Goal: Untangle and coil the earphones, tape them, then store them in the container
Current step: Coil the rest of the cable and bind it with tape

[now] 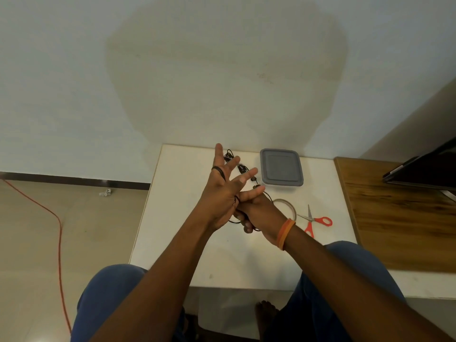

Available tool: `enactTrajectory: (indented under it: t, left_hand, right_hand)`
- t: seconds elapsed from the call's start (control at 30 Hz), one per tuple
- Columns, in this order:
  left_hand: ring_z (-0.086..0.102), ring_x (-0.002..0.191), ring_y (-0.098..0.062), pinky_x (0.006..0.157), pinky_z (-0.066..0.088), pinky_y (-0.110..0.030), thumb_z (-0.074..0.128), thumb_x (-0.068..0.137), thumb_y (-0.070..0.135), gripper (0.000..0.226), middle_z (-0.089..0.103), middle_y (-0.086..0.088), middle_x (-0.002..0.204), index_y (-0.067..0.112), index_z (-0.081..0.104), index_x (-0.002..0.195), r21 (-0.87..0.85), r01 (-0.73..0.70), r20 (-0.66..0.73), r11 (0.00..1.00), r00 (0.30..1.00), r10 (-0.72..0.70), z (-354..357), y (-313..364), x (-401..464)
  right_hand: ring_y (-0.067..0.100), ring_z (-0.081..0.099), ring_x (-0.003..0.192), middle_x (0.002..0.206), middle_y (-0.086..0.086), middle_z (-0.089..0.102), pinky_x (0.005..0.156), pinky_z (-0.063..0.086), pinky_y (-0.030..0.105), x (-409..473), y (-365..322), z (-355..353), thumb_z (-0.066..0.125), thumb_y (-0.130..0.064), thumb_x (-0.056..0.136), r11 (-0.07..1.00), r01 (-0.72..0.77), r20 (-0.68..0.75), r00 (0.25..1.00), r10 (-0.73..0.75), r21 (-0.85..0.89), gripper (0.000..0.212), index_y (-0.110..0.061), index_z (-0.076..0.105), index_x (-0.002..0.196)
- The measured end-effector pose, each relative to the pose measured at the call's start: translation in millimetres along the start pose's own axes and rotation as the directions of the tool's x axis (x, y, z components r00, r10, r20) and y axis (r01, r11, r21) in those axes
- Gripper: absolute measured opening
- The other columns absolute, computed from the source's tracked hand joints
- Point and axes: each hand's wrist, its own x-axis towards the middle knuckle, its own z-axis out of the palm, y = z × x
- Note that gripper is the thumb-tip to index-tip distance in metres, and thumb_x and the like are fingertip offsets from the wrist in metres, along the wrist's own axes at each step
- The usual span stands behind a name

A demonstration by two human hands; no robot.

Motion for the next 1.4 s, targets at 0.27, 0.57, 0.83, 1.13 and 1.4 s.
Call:
enactTrajectory:
  t: [0.27, 0.57, 0.83, 1.13, 1.4]
  left_hand:
    - [0.06, 0.117, -0.028, 0.084, 0.055, -0.039, 0.039, 0.101, -0.003, 0.077, 0.039, -0.002, 0.151, 0.036, 0.0, 0.155, 0.604, 0.122, -0.229, 0.787, 0.973, 0.025, -7.6, -2.8, 7.6]
    - [0.062, 0.044, -0.03, 0.039, 0.045, -0.025, 0.04, 0.103, 0.034, 0.028, 0.071, -0.012, 0.073, 0.009, 0.052, 0.107, 0.834, 0.309, -0.159, 0.457, 0.928, -0.336, -22.6, -11.1, 2.7]
    - [0.044, 0.029, -0.018, 0.036, 0.034, -0.018, 0.003, 0.09, 0.074, 0.089, 0.036, -0.006, 0.039, 0.004, 0.059, 0.088, 0.589, 0.459, 0.14, 0.665, 0.753, -0.643, -13.4, -22.0, -6.3]
    - [0.074, 0.077, -0.029, 0.074, 0.061, -0.039, 0.038, 0.101, 0.041, 0.046, 0.067, -0.012, 0.057, 0.005, 0.063, 0.117, 0.494, 0.467, 0.423, 0.734, 0.608, -0.672, -5.5, -8.2, -12.9]
    - [0.066, 0.112, -0.031, 0.084, 0.059, -0.037, 0.041, 0.097, 0.002, 0.038, 0.061, -0.015, 0.133, 0.008, 0.055, 0.132, -0.178, 0.227, 0.421, 0.957, 0.897, -0.135, -5.3, 1.6, -1.1]
  right_hand:
    - [0.011, 0.059, 0.063, 0.072, -0.003, 0.066, 0.062, 0.05, 0.028, -4.9, 4.5, -12.9, 0.058, -0.025, 0.094, 0.702, 0.297, 0.088, 0.944, -0.318, -0.647, 0.018, -0.013, 0.072, 0.094]
    - [0.008, 0.067, 0.073, 0.084, -0.006, 0.073, 0.067, 0.054, 0.016, -10.2, -6.6, -58.4, 0.072, -0.017, 0.083, 0.72, 0.454, 0.061, 0.864, -0.5, -0.525, 0.012, -0.016, 0.077, 0.095]
    - [0.016, 0.071, 0.076, 0.083, 0.006, 0.075, 0.069, 0.057, 0.023, -8.3, -11.0, -69.2, 0.078, -0.011, 0.076, 0.836, 0.448, -0.05, 0.872, -0.486, -0.318, 0.016, -0.008, 0.076, 0.092]
    - [0.009, 0.068, 0.075, 0.087, 0.006, 0.075, 0.064, 0.051, 0.016, -6.4, -10.7, -68.5, 0.076, -0.01, 0.078, 0.907, 0.372, -0.028, 0.923, -0.384, -0.199, 0.015, -0.005, 0.076, 0.092]
    - [0.022, 0.048, 0.059, 0.065, 0.009, 0.058, 0.049, 0.037, 0.027, 6.5, 0.1, -39.3, 0.05, -0.01, 0.091, 0.97, 0.206, -0.083, 0.973, -0.218, -0.126, 0.021, -0.011, 0.067, 0.078]
